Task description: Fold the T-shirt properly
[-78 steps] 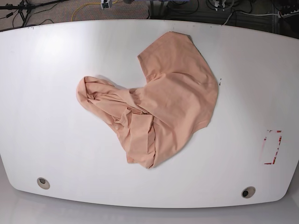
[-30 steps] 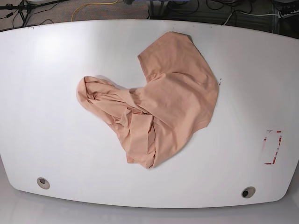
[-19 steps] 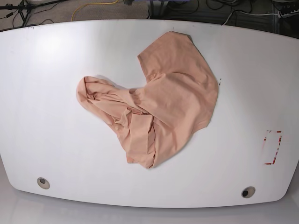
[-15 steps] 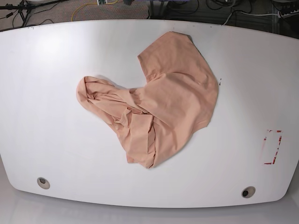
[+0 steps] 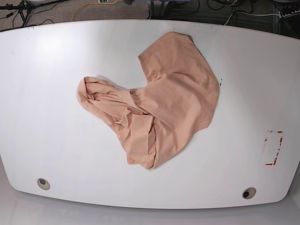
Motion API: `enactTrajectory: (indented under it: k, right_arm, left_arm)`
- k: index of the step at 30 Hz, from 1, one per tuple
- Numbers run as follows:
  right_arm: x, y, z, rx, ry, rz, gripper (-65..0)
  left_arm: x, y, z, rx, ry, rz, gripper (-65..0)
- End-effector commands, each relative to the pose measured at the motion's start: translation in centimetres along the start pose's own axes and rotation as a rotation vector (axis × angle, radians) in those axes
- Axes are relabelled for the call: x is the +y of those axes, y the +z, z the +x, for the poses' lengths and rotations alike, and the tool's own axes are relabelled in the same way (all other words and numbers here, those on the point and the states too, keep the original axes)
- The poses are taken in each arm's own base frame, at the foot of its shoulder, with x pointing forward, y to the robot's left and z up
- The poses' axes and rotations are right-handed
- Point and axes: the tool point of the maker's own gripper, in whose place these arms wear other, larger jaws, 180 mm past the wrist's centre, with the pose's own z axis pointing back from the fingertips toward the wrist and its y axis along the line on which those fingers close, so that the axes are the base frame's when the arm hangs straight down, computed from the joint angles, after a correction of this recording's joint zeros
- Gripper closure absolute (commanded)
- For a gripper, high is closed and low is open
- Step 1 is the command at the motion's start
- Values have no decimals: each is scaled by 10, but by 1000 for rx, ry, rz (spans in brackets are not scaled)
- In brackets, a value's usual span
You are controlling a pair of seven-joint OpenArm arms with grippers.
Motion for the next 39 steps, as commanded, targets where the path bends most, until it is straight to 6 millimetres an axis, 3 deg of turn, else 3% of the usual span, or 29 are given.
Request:
enactTrajectory:
  k: [1,8,19,33,39]
  right_arm:
    - [-1,5,-2,-10,-3,-5,-87]
    - [0,12,-12,8,-4,-3,-87]
    - [3,33,-5,-36,6,-15,-87]
    - [2,69,9,-87,17,-39,-87]
    - [3,90,24,-139,-26,-21,-87]
  left_arm:
    - [4,5,-2,-8,-8,6,-103]
    - [5,7,-5,-3,-7,8,-103]
    - [8,15,-16,16,-10,11,-103]
    - [8,52,15,-90,-63,3,-104]
    - [27,75,33,-151,-13,56,-106]
